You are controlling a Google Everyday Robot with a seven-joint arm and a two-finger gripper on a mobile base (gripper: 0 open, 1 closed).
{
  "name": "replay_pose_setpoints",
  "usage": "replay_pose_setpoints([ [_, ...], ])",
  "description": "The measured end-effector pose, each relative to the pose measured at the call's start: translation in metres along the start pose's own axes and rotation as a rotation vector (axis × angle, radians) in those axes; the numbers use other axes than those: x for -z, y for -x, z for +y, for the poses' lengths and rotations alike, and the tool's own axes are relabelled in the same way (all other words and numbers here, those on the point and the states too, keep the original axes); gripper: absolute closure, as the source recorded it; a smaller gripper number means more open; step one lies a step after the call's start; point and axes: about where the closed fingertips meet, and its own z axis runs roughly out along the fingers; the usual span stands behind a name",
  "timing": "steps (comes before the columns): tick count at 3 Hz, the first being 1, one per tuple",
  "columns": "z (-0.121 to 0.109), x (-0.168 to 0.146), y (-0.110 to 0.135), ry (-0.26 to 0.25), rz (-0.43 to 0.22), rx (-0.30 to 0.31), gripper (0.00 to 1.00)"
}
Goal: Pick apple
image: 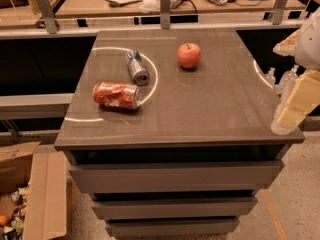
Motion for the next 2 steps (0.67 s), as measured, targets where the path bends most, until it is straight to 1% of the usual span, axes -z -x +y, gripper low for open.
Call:
replay_pose_setpoints([
  [1,-0.036,-0.009,0.001,-0.022,-0.153,-0.071,0.0],
  [2,-0.062,-0.021,-0.002,-0.032,-0.279,-0.128,0.0],
])
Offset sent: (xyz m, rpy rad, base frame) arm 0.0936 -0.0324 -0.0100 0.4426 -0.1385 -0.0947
